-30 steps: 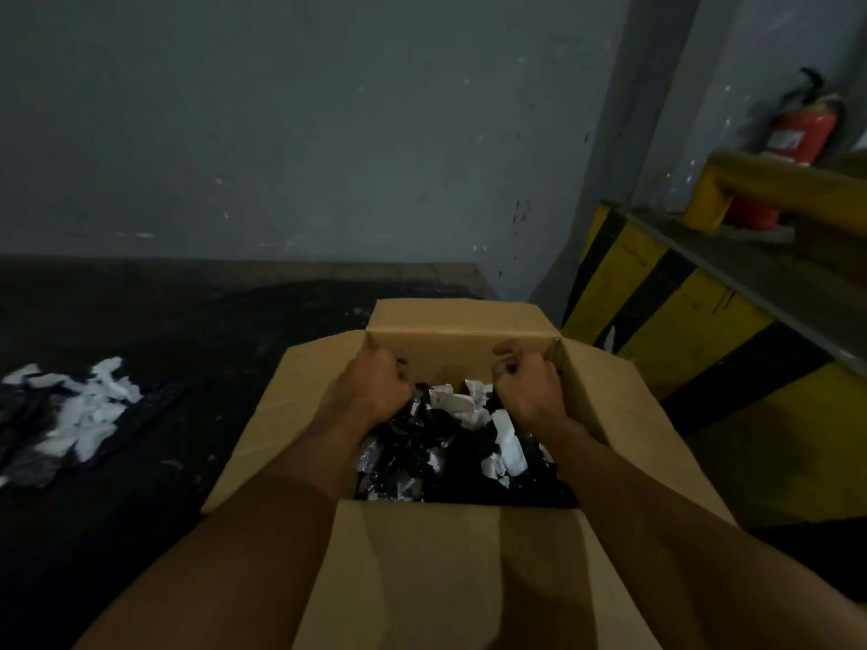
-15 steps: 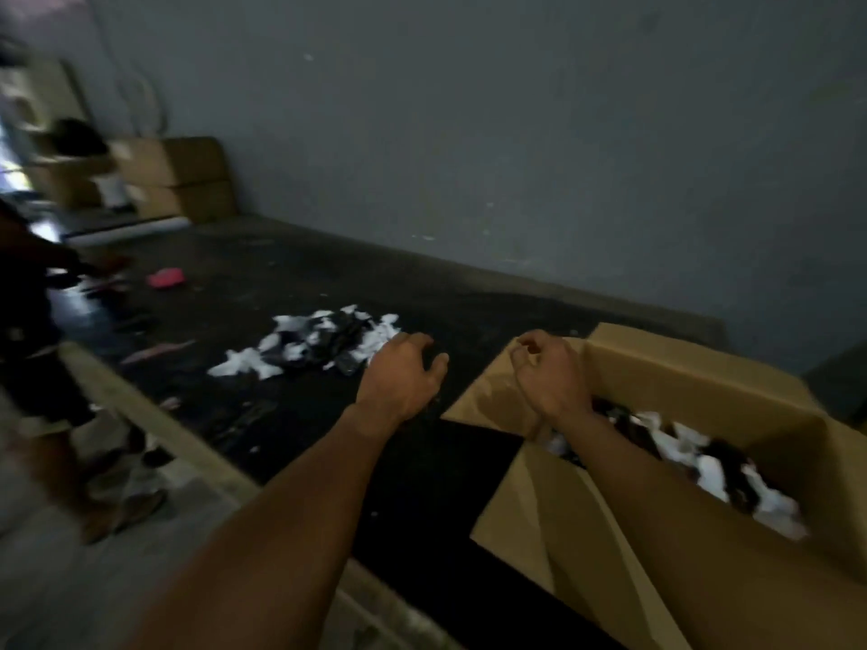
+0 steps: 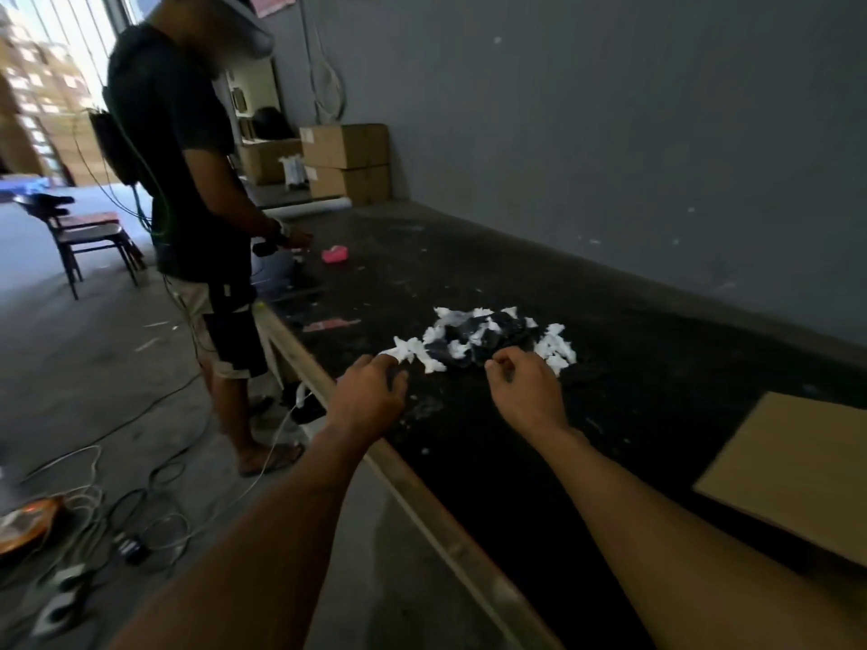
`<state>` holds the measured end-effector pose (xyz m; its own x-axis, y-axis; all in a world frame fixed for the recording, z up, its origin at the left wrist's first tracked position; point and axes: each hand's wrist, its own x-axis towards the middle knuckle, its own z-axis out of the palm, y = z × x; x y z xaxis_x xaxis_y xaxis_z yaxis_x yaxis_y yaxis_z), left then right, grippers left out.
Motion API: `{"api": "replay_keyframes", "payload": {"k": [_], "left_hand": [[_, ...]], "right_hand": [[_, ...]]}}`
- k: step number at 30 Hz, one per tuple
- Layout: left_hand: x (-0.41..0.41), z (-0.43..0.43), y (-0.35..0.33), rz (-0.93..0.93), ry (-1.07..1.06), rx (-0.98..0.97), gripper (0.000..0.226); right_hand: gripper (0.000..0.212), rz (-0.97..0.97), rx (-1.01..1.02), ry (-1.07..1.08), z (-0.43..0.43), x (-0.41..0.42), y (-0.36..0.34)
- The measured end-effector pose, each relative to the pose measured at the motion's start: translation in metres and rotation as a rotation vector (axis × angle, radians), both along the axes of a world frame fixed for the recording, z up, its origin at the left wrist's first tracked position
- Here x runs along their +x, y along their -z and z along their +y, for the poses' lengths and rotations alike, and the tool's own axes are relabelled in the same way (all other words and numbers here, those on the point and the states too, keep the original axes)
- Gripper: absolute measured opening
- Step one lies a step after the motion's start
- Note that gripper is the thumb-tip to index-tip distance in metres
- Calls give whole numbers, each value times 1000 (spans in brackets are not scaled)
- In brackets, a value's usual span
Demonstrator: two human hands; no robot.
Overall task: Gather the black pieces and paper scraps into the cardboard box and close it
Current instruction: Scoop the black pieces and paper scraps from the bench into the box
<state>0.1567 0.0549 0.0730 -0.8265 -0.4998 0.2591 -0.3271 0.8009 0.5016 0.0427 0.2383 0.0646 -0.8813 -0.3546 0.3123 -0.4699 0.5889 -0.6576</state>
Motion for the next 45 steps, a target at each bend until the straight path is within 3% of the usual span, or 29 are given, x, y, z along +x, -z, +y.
{"api": "replay_keyframes", "payload": {"k": [8,17,31,39,42,45], "left_hand": [[-48,-121,24,-53,109,-35,25],[-152,-185,81,-131,271,16,34],[-328,-280,164,-365,727,-236,92],[-425,-308,211,-336,1251,-391,83],[-445,-307,228,-264,1350,-343,72],[-453,-298,235,-52,1373,-246,53]], "right_hand": [[26,-101,35,113,-111,-31,37],[36,-104,52,227,-176,-106,88],[59,-133,266,321,-270,-238,172],[59,-188,245,446,-290,-240,215],[44,-82,245,566,-303,-238,231],[24,-13,290,654,-312,-243,236]]}}
